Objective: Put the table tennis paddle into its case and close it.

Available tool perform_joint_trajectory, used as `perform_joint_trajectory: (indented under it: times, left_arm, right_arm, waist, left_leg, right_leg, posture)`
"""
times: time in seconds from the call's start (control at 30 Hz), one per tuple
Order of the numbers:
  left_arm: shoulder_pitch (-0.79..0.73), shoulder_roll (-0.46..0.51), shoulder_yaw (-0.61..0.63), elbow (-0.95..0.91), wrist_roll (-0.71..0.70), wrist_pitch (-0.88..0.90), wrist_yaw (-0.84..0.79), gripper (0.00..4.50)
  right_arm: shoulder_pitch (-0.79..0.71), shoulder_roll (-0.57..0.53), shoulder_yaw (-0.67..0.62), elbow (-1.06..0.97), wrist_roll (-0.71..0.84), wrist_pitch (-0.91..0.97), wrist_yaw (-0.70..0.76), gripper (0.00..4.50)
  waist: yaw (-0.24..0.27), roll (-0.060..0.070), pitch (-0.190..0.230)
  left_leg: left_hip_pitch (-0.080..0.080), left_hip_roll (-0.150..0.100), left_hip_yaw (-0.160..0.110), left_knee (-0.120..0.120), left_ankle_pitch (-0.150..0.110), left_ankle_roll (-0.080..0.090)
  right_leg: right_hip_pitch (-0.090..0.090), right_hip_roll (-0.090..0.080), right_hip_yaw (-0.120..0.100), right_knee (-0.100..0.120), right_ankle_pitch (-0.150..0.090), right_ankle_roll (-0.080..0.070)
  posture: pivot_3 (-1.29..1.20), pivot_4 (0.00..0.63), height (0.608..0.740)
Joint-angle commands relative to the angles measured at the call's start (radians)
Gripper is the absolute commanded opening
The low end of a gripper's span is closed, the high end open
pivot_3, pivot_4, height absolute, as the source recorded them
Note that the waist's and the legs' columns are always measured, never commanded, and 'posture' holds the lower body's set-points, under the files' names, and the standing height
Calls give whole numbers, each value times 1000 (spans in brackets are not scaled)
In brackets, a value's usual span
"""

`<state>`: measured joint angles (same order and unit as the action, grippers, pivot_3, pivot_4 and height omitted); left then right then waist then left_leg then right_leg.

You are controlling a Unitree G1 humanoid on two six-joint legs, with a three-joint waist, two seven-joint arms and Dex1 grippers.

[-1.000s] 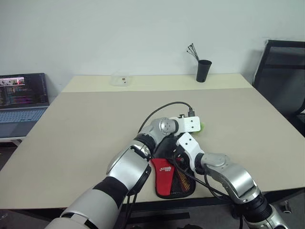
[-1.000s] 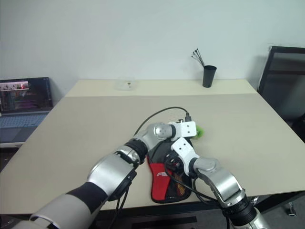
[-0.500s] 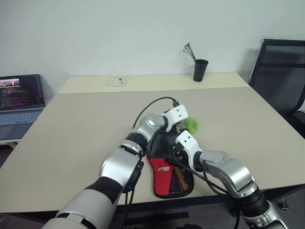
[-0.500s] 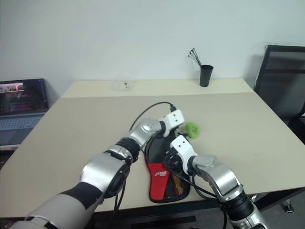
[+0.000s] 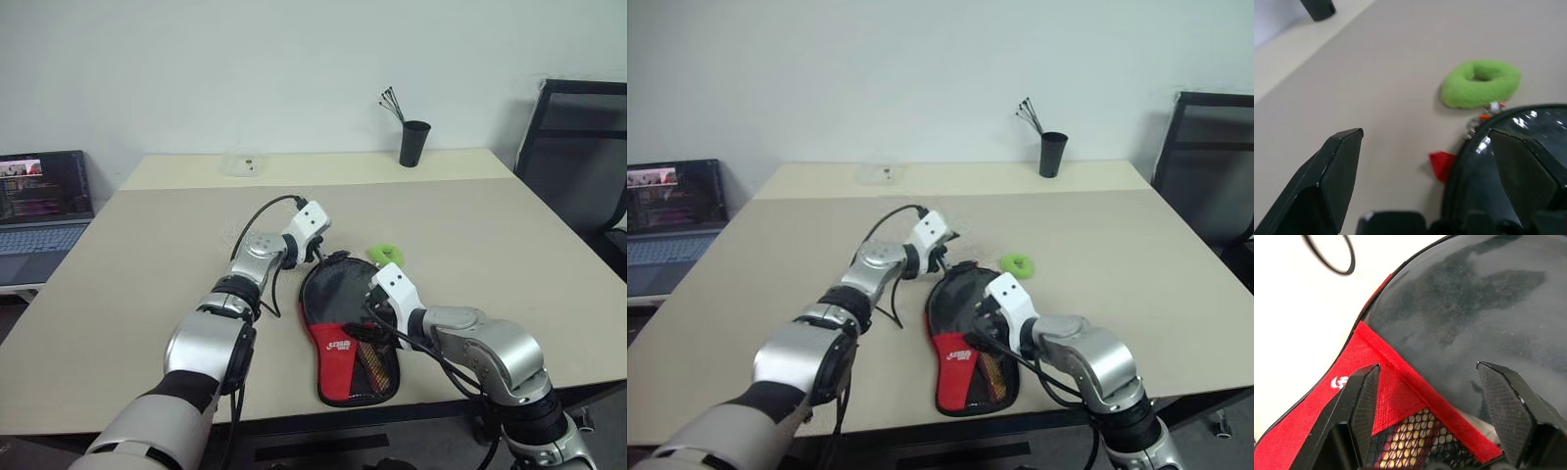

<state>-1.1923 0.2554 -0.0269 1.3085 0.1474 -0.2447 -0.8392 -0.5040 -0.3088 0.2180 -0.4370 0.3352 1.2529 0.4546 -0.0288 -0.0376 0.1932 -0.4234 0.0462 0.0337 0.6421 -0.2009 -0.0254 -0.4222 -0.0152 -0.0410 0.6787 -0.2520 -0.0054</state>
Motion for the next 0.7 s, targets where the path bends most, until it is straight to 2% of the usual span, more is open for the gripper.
perform_joint_trajectory:
  times: [0.03, 0.13, 0.23, 0.37, 0.47, 0.53, 0.7]
  left_arm:
    - [-5, -11, 55, -68, -92, 53, -112, 4447]
    - [19, -13, 90, -109, -168, 152, -264, 4447]
    - [74, -10, 59, -180, -179, 198, -374, 4447]
    - [144, 0, 3, -251, -149, 220, -407, 4447]
    - [173, 4, -21, -270, -139, 217, -386, 4447]
    - [180, 2, -23, -273, -142, 221, -372, 4447]
    - [194, -1, -28, -293, -153, 236, -364, 4447]
  right_arm:
    - [-31, -28, -14, -37, 17, -28, 16, 3437]
    - [-51, -122, -37, -56, 33, -69, 85, 3437]
    - [-60, -237, -61, -51, 41, -126, 159, 3437]
    - [-89, -350, -69, 34, 0, -241, 211, 3437]
    - [-129, -406, -11, 181, -111, -414, 217, 3437]
    - [-160, -415, 39, 312, -206, -561, 206, 3437]
    - [-241, -344, 114, 633, -373, -884, 163, 3437]
  waist:
    - [0, 0, 0]
    - [0, 0, 0]
    - [0, 0, 0]
    - [-3, 0, 0]
    - [-1, 0, 0]
    - [-1, 0, 0]
    - [-3, 0, 0]
  left_leg:
    - [0, 0, 0, 0, 0, 0]
    - [-1, 0, 0, 1, 0, 0]
    - [-1, -1, 0, 1, 0, 0]
    - [-1, 0, 0, 1, 0, 0]
    - [0, 0, -1, 1, 0, 0]
    - [0, 0, 0, 1, 0, 0]
    - [1, 0, 1, 1, 0, 0]
  right_leg:
    - [0, 0, 0, 0, 0, 0]
    - [0, 0, 0, 0, 0, 0]
    - [0, 0, 0, 0, 0, 0]
    - [0, 1, 0, 0, 0, 0]
    - [0, 1, 0, 1, 0, 0]
    - [0, 1, 0, 1, 0, 0]
    - [0, 1, 2, 0, 0, 0]
  posture:
    - [0, 150, 740]
    - [0, 150, 740]
    - [0, 150, 740]
    - [0, 150, 740]
    - [0, 150, 740]
    - [0, 150, 740]
    - [0, 150, 740]
